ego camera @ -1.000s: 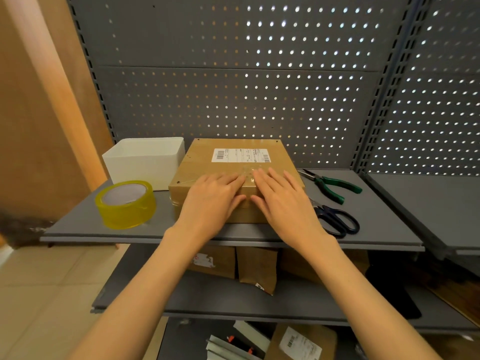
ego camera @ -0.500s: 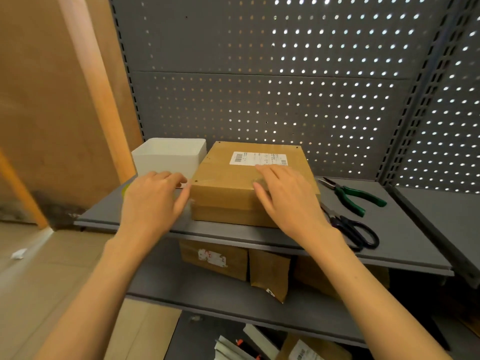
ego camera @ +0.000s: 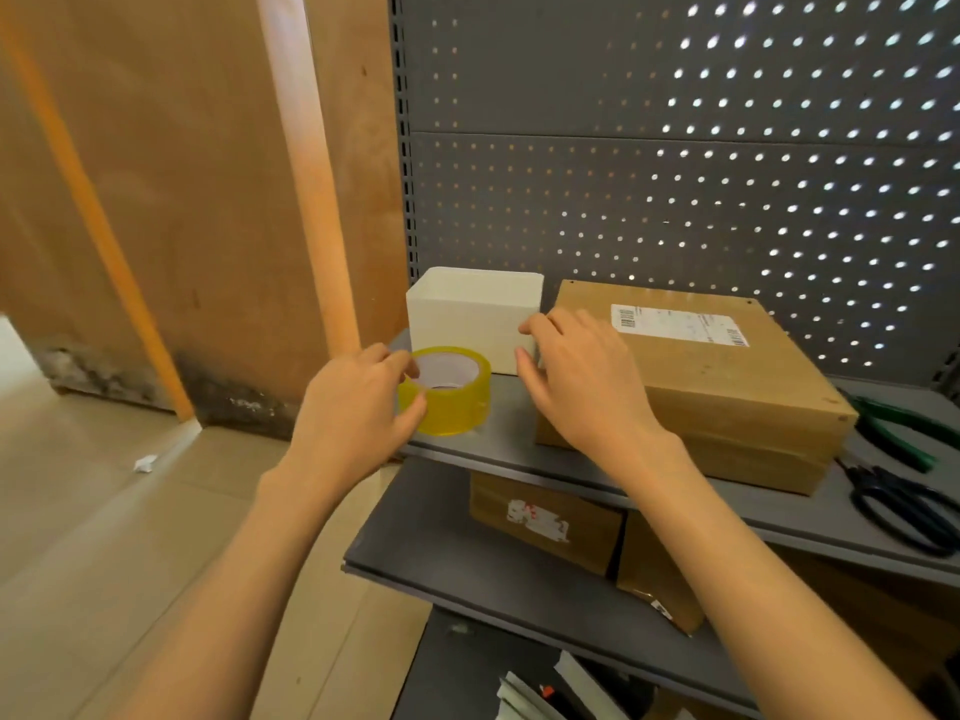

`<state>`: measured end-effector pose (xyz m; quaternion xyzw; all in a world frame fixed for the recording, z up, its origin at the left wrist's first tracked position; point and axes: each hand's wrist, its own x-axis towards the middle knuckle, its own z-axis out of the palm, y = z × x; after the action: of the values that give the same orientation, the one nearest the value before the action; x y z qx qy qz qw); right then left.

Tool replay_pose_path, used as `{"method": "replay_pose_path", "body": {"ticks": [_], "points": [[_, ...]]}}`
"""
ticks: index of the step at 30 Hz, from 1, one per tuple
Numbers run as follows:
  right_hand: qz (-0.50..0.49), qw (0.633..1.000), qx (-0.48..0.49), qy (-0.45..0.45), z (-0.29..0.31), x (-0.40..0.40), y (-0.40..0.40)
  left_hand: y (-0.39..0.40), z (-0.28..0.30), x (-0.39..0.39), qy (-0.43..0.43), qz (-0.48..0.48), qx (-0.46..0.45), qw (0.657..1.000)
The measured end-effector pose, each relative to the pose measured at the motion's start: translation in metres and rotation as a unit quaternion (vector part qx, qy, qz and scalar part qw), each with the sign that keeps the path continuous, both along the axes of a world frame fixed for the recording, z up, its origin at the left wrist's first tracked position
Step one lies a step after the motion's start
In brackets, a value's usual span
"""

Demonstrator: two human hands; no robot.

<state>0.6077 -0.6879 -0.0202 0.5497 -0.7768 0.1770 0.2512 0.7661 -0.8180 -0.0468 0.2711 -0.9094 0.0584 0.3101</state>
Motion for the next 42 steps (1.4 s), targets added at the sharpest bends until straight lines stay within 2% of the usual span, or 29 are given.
{"method": "replay_pose_path", "body": {"ticks": [4, 8, 11, 15, 17, 19, 22, 25, 29, 34, 42], "points": [[-0.029, 1.000, 0.006, -0.006, -0.002, 0.012, -0.017, -0.018, -0.005, -0.011, -0.065, -0.120, 0.058, 0.989], [-0.053, 0.999, 0.006, -0.011, -0.002, 0.023, -0.023, -0.032, -0.013, -0.025, -0.098, -0.176, 0.096, 0.975], [-0.066, 0.998, 0.007, -0.009, 0.000, 0.029, -0.024, -0.037, -0.016, -0.031, -0.112, -0.185, 0.112, 0.970], [-0.080, 0.997, 0.002, -0.010, 0.002, 0.033, -0.024, -0.040, -0.021, -0.040, -0.157, -0.162, 0.040, 0.973], [-0.084, 0.996, -0.002, -0.012, 0.003, 0.033, -0.023, -0.039, -0.022, -0.043, -0.160, -0.161, 0.034, 0.973], [-0.085, 0.996, -0.008, -0.014, 0.002, 0.032, -0.021, -0.037, -0.019, -0.045, -0.138, -0.165, 0.054, 0.975], [-0.078, 0.995, -0.050, -0.032, 0.003, 0.030, -0.013, -0.031, -0.008, -0.044, -0.021, -0.179, 0.178, 0.967], [-0.026, 0.988, -0.120, -0.094, 0.012, 0.028, -0.004, -0.020, 0.008, -0.047, 0.094, -0.213, 0.271, 0.934], [0.069, 0.964, -0.202, -0.161, 0.026, 0.028, 0.012, 0.010, 0.032, -0.047, 0.192, -0.229, 0.363, 0.882], [0.124, 0.939, -0.252, -0.198, 0.034, 0.022, 0.041, 0.053, 0.050, -0.048, 0.240, -0.243, 0.437, 0.832], [0.171, 0.928, -0.252, -0.216, 0.042, -0.017, 0.105, 0.136, 0.060, -0.068, 0.252, -0.225, 0.456, 0.823]]}}
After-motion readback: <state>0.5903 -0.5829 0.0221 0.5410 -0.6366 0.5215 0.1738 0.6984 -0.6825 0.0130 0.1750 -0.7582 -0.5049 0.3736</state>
